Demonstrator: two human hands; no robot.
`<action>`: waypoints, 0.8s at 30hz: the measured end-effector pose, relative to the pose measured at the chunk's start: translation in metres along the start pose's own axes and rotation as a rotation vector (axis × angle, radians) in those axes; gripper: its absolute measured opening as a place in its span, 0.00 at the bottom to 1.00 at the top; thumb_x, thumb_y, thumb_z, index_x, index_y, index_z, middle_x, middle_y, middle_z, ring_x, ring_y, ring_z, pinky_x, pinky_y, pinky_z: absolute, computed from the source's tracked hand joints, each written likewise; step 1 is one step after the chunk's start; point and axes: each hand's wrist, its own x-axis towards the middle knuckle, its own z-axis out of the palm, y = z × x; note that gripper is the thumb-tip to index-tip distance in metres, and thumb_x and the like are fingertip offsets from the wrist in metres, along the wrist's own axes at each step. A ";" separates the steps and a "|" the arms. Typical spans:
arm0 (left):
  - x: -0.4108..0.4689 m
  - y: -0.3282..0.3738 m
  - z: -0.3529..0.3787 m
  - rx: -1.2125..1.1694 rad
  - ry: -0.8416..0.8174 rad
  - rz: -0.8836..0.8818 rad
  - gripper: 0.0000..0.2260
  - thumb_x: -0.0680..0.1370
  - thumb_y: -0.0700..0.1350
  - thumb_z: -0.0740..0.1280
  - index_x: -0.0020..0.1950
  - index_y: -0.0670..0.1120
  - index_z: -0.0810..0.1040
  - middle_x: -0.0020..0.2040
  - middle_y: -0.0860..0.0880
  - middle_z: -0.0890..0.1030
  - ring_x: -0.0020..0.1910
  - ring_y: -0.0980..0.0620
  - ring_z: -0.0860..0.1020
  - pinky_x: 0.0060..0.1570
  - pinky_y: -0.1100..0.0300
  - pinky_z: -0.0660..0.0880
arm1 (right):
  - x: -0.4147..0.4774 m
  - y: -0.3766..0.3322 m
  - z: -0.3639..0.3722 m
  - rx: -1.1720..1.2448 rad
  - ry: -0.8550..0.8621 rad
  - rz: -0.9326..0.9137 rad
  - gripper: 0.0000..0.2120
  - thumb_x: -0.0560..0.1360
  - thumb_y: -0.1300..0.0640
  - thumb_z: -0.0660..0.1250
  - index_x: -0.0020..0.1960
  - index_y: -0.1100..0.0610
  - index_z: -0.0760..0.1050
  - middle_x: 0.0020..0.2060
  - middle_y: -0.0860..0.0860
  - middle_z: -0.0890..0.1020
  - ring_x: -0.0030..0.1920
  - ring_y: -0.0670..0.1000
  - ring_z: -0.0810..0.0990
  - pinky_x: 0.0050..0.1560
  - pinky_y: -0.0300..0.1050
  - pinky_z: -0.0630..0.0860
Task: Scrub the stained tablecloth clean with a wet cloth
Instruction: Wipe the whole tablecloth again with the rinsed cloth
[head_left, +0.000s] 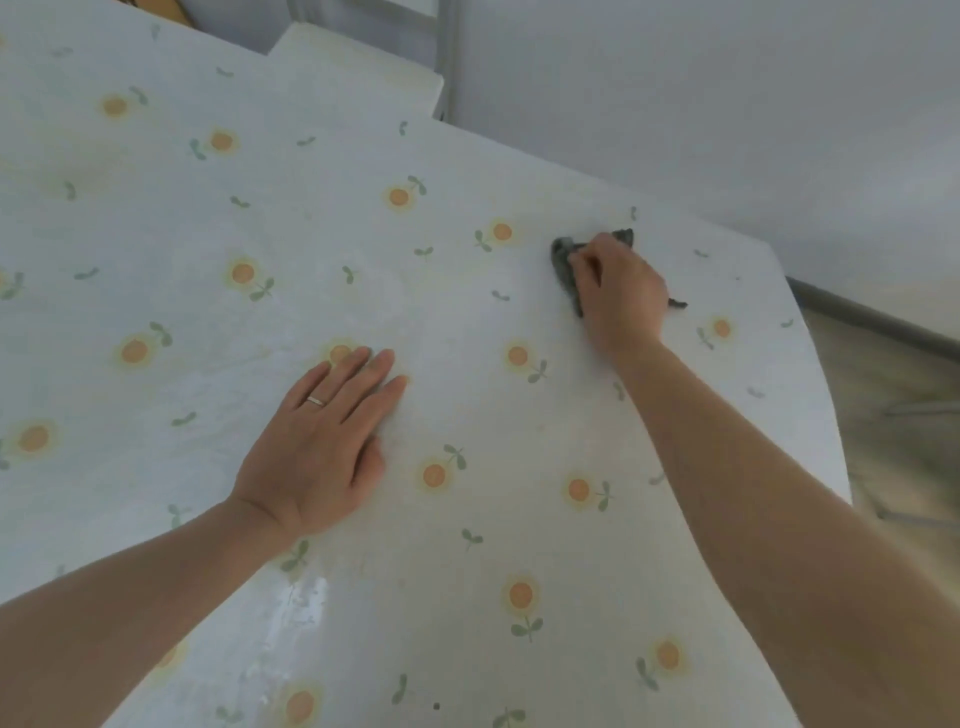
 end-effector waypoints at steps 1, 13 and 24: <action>0.002 -0.001 0.000 0.002 0.013 0.005 0.27 0.79 0.48 0.55 0.78 0.44 0.70 0.81 0.44 0.65 0.81 0.43 0.63 0.79 0.43 0.60 | 0.030 0.002 0.000 -0.021 0.052 0.121 0.11 0.82 0.46 0.58 0.47 0.52 0.71 0.39 0.50 0.78 0.42 0.57 0.79 0.39 0.46 0.65; -0.001 0.001 0.001 0.018 0.000 0.001 0.27 0.79 0.48 0.56 0.78 0.43 0.71 0.81 0.44 0.65 0.80 0.43 0.63 0.77 0.42 0.62 | -0.052 -0.066 0.012 0.108 -0.188 -0.293 0.10 0.81 0.49 0.63 0.46 0.54 0.76 0.40 0.49 0.81 0.38 0.53 0.78 0.41 0.51 0.75; 0.000 0.000 0.002 0.020 -0.004 0.004 0.27 0.79 0.47 0.56 0.79 0.44 0.70 0.82 0.44 0.64 0.81 0.44 0.62 0.78 0.42 0.61 | 0.109 -0.060 0.031 0.035 -0.014 0.185 0.10 0.83 0.49 0.57 0.53 0.54 0.73 0.45 0.53 0.81 0.49 0.58 0.81 0.43 0.47 0.68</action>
